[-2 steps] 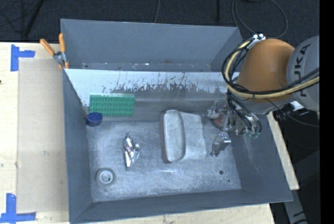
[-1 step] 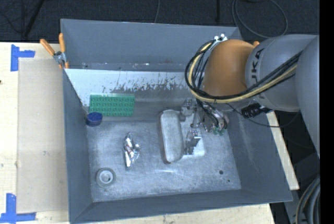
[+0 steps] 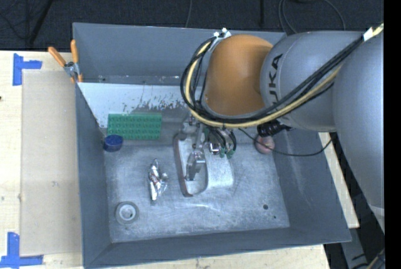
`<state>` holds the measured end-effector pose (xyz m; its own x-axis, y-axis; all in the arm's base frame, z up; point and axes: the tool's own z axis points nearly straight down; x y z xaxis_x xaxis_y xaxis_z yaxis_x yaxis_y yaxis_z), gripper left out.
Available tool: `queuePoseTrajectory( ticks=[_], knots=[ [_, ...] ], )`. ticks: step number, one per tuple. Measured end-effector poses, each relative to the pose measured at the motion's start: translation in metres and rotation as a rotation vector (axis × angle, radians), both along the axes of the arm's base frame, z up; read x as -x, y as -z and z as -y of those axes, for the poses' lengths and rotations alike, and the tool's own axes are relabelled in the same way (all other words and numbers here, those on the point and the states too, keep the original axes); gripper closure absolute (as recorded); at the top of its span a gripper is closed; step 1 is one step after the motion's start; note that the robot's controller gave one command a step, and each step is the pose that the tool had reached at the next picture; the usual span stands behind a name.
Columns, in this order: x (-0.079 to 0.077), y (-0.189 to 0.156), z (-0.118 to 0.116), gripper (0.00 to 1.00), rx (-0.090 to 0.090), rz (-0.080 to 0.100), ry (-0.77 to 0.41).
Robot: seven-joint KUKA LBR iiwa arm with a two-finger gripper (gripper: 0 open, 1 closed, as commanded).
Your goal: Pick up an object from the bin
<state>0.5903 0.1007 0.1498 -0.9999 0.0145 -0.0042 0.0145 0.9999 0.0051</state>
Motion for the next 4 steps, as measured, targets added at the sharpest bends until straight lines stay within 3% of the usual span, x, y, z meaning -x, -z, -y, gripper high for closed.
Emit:
queuePoseTrajectory(
  ticks=[1, 2, 3, 4],
  knots=[
    [0.035, 0.081, -0.019, 0.00, 0.005, -0.002, -0.080],
    [0.010, 0.078, -0.078, 0.00, 0.004, 0.000, -0.256],
    [0.010, 0.077, -0.078, 1.00, 0.003, 0.002, -0.255],
    [0.010, 0.078, -0.078, 0.00, 0.004, 0.002, -0.255]
  ],
)
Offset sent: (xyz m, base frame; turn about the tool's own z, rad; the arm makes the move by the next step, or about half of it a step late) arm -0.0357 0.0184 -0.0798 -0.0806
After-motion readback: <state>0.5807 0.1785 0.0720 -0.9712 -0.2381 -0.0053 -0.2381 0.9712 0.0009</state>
